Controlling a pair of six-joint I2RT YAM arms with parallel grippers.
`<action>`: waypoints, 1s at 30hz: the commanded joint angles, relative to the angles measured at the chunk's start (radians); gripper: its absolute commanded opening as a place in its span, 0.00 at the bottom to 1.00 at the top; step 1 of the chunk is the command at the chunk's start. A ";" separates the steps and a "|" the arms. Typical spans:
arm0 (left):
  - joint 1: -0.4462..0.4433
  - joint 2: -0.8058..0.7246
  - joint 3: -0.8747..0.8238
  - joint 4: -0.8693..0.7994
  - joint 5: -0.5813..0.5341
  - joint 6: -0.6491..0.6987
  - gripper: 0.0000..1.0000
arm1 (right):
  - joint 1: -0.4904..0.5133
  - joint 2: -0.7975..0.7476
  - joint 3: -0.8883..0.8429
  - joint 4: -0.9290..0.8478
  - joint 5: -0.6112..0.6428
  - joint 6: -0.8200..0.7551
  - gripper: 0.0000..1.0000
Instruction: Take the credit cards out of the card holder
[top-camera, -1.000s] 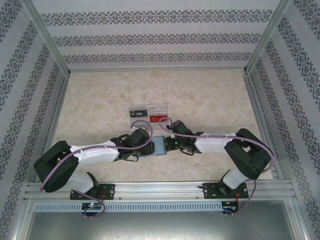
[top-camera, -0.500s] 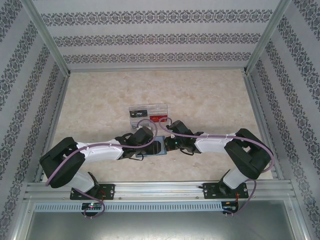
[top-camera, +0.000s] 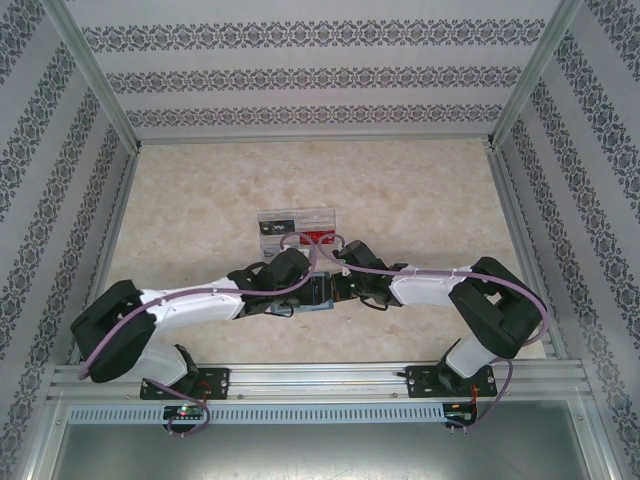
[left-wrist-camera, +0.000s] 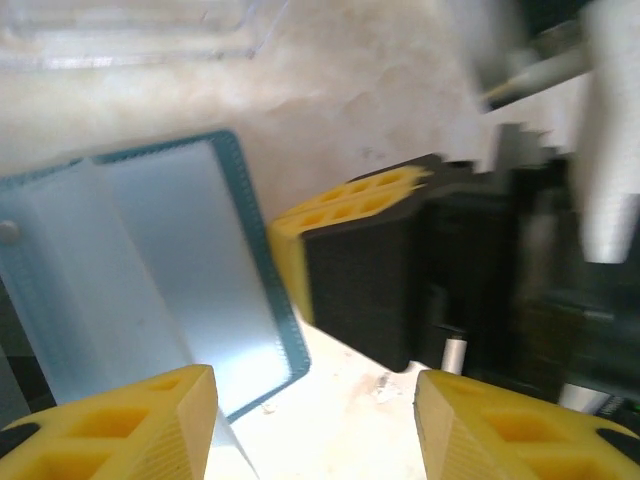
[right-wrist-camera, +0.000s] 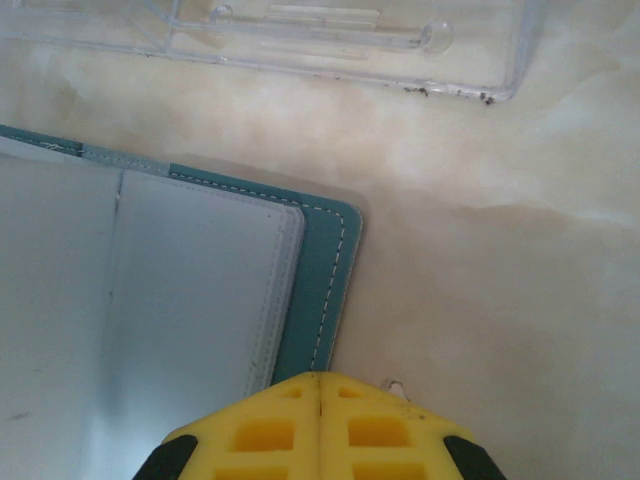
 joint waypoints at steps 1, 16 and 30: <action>-0.013 -0.093 0.020 -0.076 -0.069 0.029 0.56 | 0.001 -0.007 -0.012 0.005 -0.007 0.004 0.02; 0.048 -0.264 -0.124 -0.200 -0.223 0.050 0.26 | 0.048 -0.152 -0.009 0.007 0.007 -0.013 0.13; 0.145 -0.206 -0.264 -0.013 -0.121 0.045 0.13 | 0.123 0.019 0.146 0.046 -0.109 0.112 0.12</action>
